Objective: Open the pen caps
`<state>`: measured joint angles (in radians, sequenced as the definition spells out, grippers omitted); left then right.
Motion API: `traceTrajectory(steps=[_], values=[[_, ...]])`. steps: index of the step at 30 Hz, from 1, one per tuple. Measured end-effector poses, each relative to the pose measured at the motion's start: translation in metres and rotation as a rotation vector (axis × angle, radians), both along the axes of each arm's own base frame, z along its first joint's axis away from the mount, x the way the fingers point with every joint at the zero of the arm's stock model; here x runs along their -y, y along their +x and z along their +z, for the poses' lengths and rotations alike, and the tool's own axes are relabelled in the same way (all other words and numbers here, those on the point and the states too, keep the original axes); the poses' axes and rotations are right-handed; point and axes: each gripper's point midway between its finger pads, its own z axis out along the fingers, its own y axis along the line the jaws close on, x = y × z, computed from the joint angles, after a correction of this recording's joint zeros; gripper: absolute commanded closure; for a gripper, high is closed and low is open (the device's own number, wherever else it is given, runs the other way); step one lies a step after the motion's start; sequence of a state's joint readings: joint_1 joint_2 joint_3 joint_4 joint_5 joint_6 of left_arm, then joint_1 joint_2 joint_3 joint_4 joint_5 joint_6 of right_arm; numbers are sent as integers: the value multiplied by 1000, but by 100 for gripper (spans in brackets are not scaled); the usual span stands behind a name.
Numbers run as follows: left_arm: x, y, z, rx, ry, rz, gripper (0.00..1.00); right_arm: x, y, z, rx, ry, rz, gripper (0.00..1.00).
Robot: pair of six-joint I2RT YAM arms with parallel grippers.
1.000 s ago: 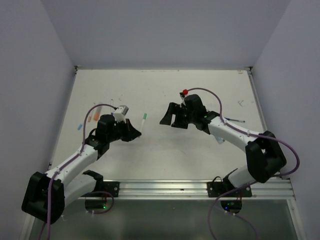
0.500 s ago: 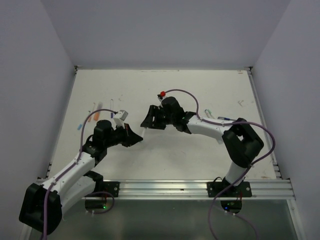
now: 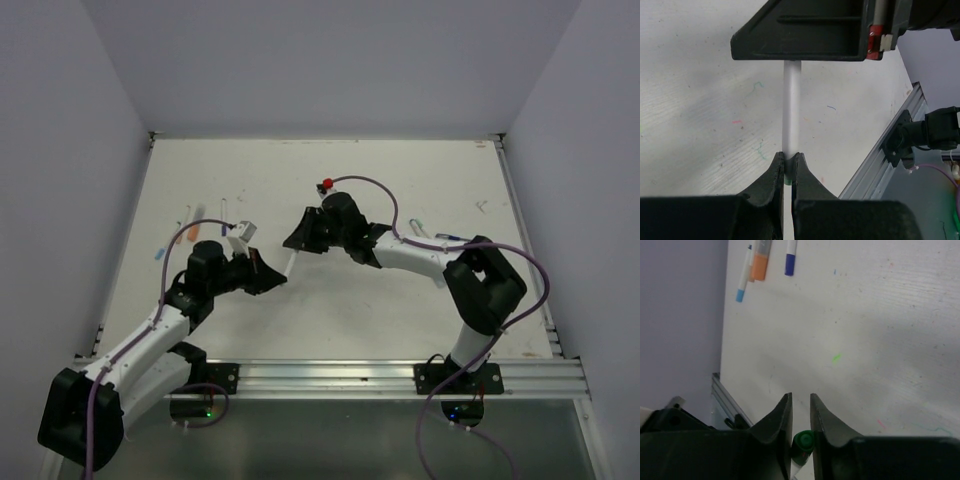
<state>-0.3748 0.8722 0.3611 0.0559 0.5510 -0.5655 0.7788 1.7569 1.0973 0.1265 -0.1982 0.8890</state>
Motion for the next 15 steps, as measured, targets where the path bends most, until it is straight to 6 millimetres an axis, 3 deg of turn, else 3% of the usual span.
traceTrajectory(steps=[2, 7, 10, 11, 14, 15], values=[[0, -2, -5, -15, 6, -3, 100, -6, 0, 7, -1, 33, -1, 100], [1, -4, -11, -40, 11, -12, 100, -9, -3, 6, 1, 27, 7, 100], [2, -4, -14, -52, 13, -18, 72, -9, -4, 2, -7, 21, 9, 100], [2, -4, -16, -56, 15, -18, 52, -10, -4, 1, -9, 20, 10, 100], [3, -5, -17, -77, 8, -19, 33, -8, -3, -5, -14, 8, 8, 100], [4, -5, -18, -81, 6, -18, 32, -7, -3, -7, -18, 7, 8, 100]])
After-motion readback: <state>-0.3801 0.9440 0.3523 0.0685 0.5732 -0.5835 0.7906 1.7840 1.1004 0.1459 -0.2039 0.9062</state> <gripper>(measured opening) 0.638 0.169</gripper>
